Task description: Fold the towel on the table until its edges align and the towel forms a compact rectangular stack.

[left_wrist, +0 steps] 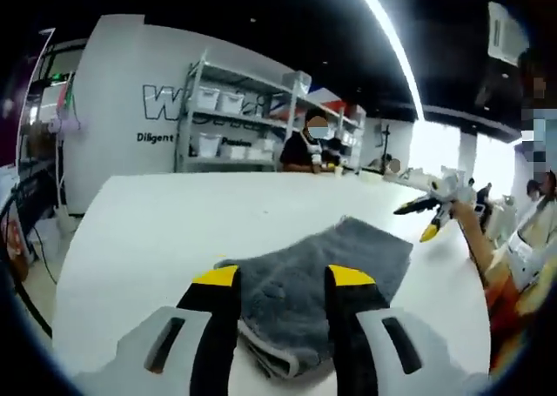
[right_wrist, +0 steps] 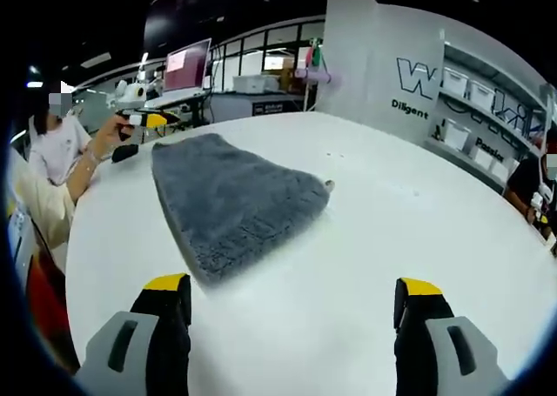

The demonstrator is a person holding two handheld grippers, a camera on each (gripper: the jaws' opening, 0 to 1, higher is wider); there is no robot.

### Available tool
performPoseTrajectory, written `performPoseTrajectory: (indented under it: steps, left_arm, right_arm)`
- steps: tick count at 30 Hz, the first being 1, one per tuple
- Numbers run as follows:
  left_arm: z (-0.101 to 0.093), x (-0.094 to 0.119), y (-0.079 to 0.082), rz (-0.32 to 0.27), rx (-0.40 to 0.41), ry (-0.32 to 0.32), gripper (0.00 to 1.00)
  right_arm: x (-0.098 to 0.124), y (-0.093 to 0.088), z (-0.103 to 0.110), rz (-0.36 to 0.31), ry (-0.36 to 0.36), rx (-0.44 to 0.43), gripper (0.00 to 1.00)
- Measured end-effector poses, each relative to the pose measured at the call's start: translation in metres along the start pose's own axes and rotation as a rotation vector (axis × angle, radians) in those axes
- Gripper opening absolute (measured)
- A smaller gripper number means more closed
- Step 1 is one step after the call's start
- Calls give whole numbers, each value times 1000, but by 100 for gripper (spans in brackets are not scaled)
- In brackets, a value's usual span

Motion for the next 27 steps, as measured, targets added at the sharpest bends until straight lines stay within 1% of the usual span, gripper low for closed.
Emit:
performPoseTrajectory:
  steps: [1,4,5,9,11,13,15,20,23,27]
  left_arm:
    - [-1,1,1,-3,-24,4,49]
    - [-4,3,5,-5,-105,15,64]
    - [-5,3,6,-7,-129,16,67]
    - [-8,6,7,-4,-136,-18,74]
    - [-10,6,6,7,-131,-30,78]
    - [-12,4,3,34,-125,-35,84]
    - [-14,2,0,61,-118,-40,87]
    - [-14,2,-2,78,-121,-44,90]
    - [-18,3,-1,70,-151,-54,91]
    - [-19,6,3,52,-161,-71,91]
  right_arm:
    - [0,0,0,0,1,-2,99]
    - [-1,0,-1,0,6,-6,99]
    - [-1,-1,-1,0,7,-7,99]
    - [-2,-1,-1,3,13,-9,99]
    - [-3,-2,-1,7,15,-10,99]
    - [-4,-2,-1,10,18,-12,99]
    - [-5,-3,-1,14,21,-13,99]
    - [-6,-4,-2,21,20,-16,99]
    - [-7,-4,-1,26,21,-15,99]
    - [-8,-5,0,30,23,-14,99]
Point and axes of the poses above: the point that each gripper's makers call its tool centre point, and the gripper's own axes: x roughly backward along the fingers, z roughly to its left, y roughly out of its top, the point moved 10 cm from there along x, roughly backward along the fingers, and after that the axes turned 6 degrees about y, right-handed, at the moved point
